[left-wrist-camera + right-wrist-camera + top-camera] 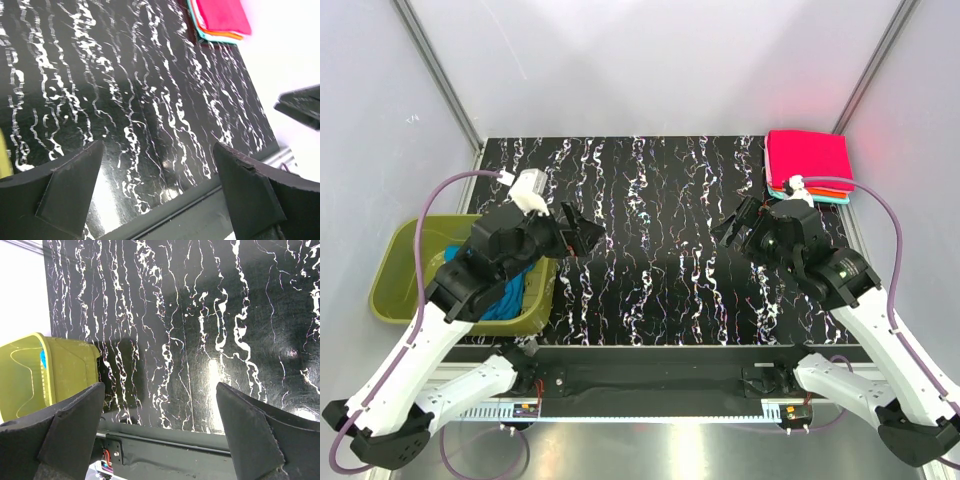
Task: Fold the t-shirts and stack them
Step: Grab the tshirt from the pile
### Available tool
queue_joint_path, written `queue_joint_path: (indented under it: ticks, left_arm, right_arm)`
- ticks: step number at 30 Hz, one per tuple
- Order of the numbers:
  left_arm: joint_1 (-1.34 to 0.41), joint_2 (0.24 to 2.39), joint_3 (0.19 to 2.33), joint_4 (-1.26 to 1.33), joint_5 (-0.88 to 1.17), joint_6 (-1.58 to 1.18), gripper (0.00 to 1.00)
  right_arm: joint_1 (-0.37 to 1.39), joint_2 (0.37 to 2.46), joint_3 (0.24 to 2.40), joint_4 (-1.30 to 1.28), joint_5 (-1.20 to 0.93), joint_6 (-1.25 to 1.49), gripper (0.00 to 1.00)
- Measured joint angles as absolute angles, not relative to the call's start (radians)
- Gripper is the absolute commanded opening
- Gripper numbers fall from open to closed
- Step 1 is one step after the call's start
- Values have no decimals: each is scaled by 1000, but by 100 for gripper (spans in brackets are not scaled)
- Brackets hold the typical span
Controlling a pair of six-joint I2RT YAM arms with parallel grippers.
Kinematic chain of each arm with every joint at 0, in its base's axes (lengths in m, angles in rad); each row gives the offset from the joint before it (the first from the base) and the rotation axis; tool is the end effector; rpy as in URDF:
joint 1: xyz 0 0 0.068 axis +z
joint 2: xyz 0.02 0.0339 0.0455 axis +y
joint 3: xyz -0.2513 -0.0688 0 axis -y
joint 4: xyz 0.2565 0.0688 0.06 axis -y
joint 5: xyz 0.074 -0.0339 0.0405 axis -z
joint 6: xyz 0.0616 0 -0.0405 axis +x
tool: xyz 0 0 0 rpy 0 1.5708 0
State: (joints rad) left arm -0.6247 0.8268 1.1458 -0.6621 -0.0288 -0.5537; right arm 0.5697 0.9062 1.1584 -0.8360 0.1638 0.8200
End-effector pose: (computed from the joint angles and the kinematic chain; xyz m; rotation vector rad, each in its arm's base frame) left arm 0.1651 -0.1168 0.3902 0.0504 1.9888 -0.7552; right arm 0.1830 0.1053 0.3591 0.3729 2.1819 0.6222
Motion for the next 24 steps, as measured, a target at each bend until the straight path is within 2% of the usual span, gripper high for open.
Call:
queue_joint_path:
  ticks: [7, 10, 12, 13, 15, 19, 24]
  left_arm:
    - [-595, 889, 1288, -780, -241, -547, 98]
    - [-458, 974, 1430, -857, -329, -551, 86]
    - [-361, 1027, 1491, -891, -345, -562, 72]
    - [-257, 1045, 1498, -901, -345, -570, 68]
    - [-112, 1066, 1478, -930, -336, -596, 67]
    - [117, 1055, 1297, -962, -302, -688, 68]
    - [218, 1086, 1091, -1010, -285, -836, 56]
  right_arm:
    - [570, 892, 1158, -836, 163, 811, 100]
    - [570, 870, 1153, -834, 164, 808, 100]
    - [570, 854, 1143, -832, 165, 807, 100]
    - [570, 847, 1137, -830, 165, 806, 100]
    - [570, 835, 1126, -828, 165, 803, 100]
    - [570, 828, 1109, -827, 159, 800, 100]
    - [570, 826, 1106, -827, 131, 799, 100]
